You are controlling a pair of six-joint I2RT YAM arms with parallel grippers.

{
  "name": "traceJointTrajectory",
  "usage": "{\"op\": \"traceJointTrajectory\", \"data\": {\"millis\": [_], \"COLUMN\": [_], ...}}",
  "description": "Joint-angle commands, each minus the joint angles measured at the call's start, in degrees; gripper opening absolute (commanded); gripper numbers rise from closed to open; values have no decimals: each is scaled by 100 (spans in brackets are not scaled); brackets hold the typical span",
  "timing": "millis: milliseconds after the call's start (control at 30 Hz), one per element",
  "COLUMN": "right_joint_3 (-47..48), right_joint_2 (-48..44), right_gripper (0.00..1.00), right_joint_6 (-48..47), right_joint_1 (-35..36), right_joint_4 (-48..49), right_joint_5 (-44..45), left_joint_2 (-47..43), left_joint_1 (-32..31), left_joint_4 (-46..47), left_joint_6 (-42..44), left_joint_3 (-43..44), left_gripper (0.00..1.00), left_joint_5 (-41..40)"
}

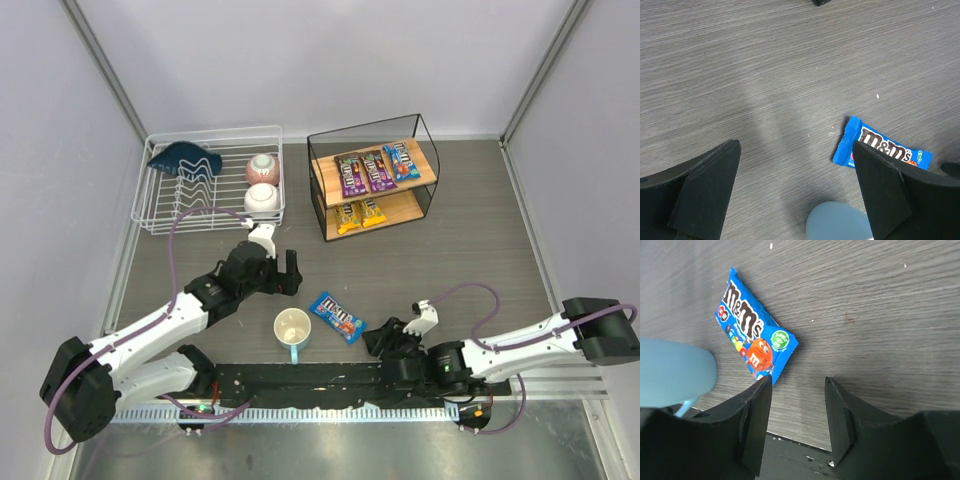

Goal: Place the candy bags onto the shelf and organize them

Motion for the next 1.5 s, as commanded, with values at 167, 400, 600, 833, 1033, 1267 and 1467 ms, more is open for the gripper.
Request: {"op": "traceJointTrajectory", "data": {"millis": [167, 400, 600, 833, 1033, 1267, 1467], "right_joint_3": [-691, -788, -788, -718, -700, -709, -762], "right_joint_2": [-337, -364, 13, 383, 576, 918, 1278], "right_gripper": [52, 52, 52, 53, 53, 52, 52], "right_joint_6": [1036, 1167, 1220, 1238, 1159, 834, 473], "right_joint_1": [121, 121, 121, 121, 104, -63, -291], "right_joint_4": [740, 748, 1117, 1346, 1557, 2197, 2901], "right_joint_5": [752, 796, 788, 761, 718, 507, 225], "left_joint_2": [-43, -16, 1, -16, -43, -51, -43], "left_joint_1": [-18, -18, -18, -18, -18, -18, -18], "left_joint_4": [200, 235, 226, 235, 235, 200, 191], "left_joint_6": [101, 101, 118, 118, 118, 118, 118], "left_joint_3": [216, 216, 207, 190, 172, 190, 181], "left_gripper": [100, 100, 100, 100, 100, 100, 100], "left_joint_5": [46, 37, 37, 28, 19, 2, -16]}}
